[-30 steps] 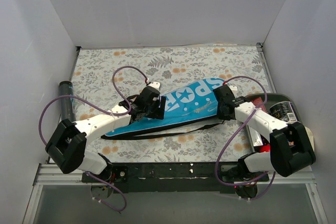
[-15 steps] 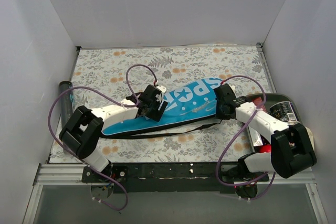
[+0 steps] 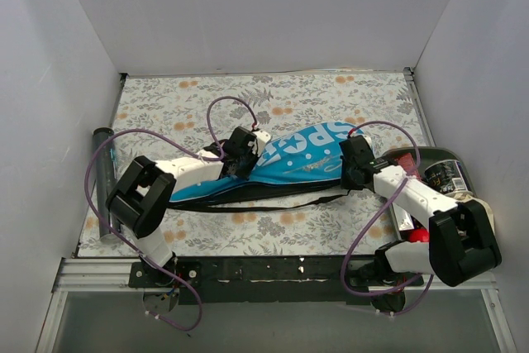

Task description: Pack up the badminton gear

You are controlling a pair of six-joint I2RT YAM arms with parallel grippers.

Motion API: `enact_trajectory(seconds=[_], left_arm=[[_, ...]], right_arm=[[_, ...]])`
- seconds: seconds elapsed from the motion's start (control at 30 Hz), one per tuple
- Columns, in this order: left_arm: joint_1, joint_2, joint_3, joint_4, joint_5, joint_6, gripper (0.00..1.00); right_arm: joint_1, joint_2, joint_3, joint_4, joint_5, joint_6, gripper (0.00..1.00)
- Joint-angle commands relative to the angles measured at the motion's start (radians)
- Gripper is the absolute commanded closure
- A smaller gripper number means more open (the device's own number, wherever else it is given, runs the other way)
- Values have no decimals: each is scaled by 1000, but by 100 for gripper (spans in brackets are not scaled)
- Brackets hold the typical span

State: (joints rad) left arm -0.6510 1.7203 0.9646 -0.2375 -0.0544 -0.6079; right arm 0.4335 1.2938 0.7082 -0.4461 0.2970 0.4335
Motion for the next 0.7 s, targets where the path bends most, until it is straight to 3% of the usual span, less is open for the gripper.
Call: enact_trajectory(seconds=[0.0,0.33,0.67], left_arm=[[7,133,-69,-71,156,-61,100],[1,105,-41,-105,267,-115,100],[-22,101,-30,-103,300,-142,100]], right_arm=[[5,-40,-1,9,-38,-16,99],[34,22,-4,102,-147,-18,99],[299,252,144,159,-142,66,99]])
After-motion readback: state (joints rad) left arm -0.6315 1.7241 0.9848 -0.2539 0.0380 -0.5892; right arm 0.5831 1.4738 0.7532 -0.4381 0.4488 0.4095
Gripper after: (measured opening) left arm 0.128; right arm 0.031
